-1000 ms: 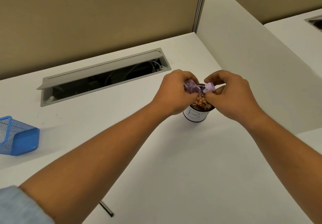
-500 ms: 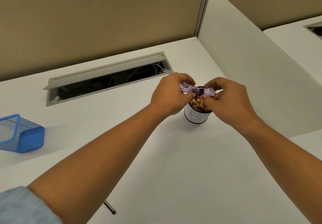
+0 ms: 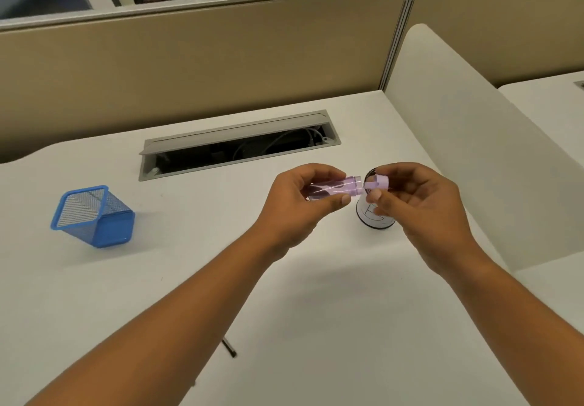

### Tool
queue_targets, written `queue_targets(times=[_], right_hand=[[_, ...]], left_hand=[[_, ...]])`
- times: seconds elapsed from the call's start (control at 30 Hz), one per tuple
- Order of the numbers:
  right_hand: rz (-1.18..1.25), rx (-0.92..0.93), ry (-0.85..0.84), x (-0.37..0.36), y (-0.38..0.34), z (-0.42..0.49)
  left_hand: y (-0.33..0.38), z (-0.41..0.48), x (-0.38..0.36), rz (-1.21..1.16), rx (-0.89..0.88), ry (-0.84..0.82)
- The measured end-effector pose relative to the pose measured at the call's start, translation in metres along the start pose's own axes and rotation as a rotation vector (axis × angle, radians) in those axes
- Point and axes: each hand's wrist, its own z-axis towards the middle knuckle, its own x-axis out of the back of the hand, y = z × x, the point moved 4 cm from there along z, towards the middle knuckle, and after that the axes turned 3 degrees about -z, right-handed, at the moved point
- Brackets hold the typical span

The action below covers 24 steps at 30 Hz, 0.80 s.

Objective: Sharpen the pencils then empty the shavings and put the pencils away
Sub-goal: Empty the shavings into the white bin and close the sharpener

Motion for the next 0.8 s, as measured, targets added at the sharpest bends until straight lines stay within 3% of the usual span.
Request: queue_targets(times=[0.27,0.6,0.8], right_hand=[[-0.053,-0.014,-0.354,-0.077,-0.016,-0.065],[-0.27,0.015,-0.531,-0.147,-0.008,-0.127],[-0.265,-0.006,-0.553,-0.187,0.0,-0.147]], left_hand=[[-0.011,-0.1,0.059,0.016,0.014,0.096],[-0.042,-0.189,0.125,-0.034,0.17,0.141],[-0.053,-0.214,0.161,0.052,0.11,0.156]])
